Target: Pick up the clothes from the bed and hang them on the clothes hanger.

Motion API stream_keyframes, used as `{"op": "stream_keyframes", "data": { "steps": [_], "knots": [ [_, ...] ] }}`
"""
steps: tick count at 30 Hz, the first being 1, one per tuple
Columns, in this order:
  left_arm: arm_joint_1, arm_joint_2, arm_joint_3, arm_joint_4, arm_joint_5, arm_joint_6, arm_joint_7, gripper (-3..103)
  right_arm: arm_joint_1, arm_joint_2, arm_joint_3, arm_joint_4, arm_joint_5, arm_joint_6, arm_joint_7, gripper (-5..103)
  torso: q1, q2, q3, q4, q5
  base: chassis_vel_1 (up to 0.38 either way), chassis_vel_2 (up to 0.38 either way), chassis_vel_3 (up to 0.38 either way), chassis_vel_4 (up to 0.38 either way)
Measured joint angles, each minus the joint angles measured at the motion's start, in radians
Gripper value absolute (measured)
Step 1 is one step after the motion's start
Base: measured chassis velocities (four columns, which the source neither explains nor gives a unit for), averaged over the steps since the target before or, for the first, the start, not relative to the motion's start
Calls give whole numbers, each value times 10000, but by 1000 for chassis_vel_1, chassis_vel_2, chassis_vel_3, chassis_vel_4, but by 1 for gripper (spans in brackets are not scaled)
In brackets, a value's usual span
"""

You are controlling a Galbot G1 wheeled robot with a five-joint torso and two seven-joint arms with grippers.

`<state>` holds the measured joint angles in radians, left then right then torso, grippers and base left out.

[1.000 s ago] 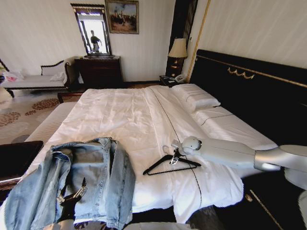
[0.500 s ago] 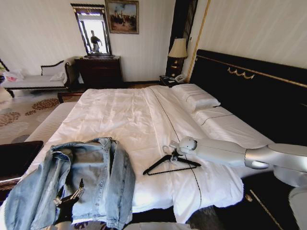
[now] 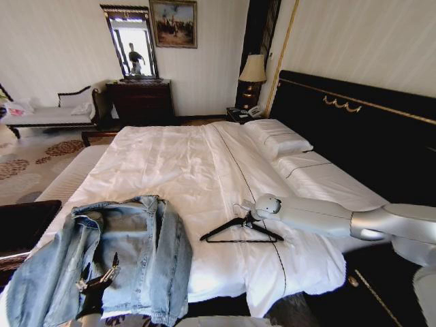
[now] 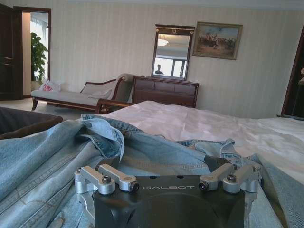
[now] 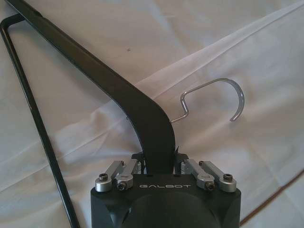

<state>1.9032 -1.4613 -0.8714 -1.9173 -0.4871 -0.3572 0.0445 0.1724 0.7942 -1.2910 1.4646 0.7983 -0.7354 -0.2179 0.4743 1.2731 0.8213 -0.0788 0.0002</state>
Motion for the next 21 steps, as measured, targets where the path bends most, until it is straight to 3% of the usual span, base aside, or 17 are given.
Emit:
{"op": "stream_keyframes", "data": {
  "steps": [4,6,12,16,21],
  "knots": [
    [-3,22,-1,-1,-3,11,-7,100,-173,-195,683,262,-220,-2,458,30,0,0,0,3,-2,0,0,0,0],
    [1,43,-14,-19,-3,28,-11,100,-647,-450,1779,716,-634,-3,912,30,0,0,0,3,-1,0,0,0,0],
    [23,48,-58,-140,-2,117,-16,100,-1498,-1012,3342,1810,-1119,94,1718,28,0,0,-1,1,-4,0,0,0,0],
    [96,-12,-84,-334,92,249,-24,100,-2721,-1546,5037,3045,-1497,617,2351,28,0,0,-1,0,-1,0,0,0,0],
    [178,-122,-121,-529,241,370,-27,100,-3799,-1758,6382,3460,-1928,1263,2592,28,0,0,-1,3,-2,0,0,0,0]
  ]
}}
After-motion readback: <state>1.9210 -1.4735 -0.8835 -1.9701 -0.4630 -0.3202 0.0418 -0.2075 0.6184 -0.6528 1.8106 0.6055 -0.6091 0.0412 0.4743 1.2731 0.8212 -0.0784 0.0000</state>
